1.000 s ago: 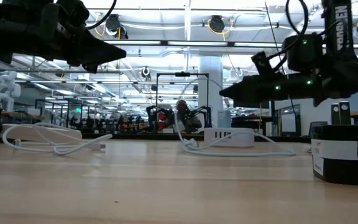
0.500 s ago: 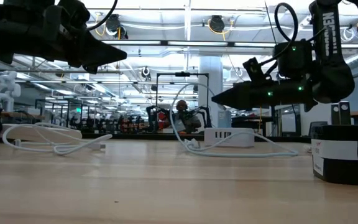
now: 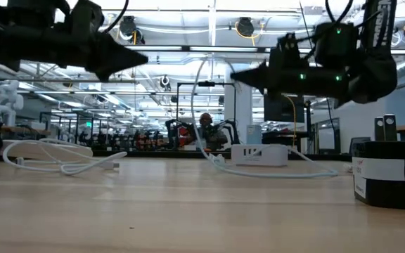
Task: Insert USB
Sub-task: Insert the middle white charger cable into the white charger adapter
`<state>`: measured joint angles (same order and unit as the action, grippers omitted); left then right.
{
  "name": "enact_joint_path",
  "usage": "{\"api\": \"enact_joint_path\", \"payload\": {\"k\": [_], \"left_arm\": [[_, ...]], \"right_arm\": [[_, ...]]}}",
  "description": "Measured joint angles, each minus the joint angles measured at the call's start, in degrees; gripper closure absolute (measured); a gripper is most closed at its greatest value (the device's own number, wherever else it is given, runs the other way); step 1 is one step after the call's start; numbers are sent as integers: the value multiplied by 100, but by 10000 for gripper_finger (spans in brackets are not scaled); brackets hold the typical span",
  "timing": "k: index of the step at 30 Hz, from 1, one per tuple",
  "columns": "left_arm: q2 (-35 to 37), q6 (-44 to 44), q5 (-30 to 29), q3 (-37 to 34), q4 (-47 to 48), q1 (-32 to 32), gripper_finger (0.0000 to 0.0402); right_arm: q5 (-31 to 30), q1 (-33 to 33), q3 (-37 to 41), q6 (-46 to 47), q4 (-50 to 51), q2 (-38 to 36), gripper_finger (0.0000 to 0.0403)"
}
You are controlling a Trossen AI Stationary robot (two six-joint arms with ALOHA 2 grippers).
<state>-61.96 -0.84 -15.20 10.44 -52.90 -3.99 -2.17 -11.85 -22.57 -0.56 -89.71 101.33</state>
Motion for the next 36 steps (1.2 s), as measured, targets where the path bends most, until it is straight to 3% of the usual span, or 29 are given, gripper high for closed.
{"api": "enact_joint_path", "payload": {"k": [3, 6, 14, 26, 36], "left_arm": [[-97, -36, 765, 0, -469, 234, 392], [-285, -36, 1166, 1, -1005, 435, 392], [-1015, 565, 1390, 650, -1051, 675, 371], [-1898, 870, 1792, 1507, -1041, 799, 261], [-2211, 871, 1958, 1965, -677, 800, 265]], "right_arm": [[284, 161, -213, 122, 21, -128, 403], [484, 311, -509, 106, 323, -167, 403], [552, 557, -1400, -162, 1929, -164, 403], [552, 637, -1637, -163, 2233, -161, 403], [550, 673, -1637, -96, 2328, -158, 403]]}}
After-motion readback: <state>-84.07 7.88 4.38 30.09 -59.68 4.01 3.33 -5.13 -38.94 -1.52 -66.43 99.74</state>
